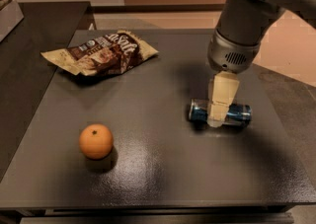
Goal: Knock redbull can over
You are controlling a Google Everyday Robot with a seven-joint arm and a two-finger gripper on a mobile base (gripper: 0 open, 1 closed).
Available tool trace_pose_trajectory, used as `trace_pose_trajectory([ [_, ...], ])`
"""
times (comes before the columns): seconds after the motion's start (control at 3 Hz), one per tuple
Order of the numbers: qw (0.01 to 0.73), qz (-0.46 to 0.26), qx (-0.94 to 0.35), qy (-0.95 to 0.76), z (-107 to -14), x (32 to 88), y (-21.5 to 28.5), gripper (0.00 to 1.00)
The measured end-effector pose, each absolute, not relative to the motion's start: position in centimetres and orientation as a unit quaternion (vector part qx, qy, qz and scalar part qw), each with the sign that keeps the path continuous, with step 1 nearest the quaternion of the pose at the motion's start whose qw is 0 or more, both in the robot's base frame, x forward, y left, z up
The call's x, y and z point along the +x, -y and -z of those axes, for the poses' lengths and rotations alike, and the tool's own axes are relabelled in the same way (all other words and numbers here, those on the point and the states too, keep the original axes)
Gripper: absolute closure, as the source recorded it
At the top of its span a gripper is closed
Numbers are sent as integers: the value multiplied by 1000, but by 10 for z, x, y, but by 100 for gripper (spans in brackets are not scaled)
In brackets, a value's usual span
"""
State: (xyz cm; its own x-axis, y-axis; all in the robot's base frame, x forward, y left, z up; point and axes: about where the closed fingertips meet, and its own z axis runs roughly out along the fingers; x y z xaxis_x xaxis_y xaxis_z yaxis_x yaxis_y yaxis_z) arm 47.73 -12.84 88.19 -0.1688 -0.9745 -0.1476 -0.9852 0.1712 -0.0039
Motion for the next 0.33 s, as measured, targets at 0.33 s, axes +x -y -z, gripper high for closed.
trace_pose_trajectory([
  [0.33,58,-46,-642,-763,-882,477,128,0],
])
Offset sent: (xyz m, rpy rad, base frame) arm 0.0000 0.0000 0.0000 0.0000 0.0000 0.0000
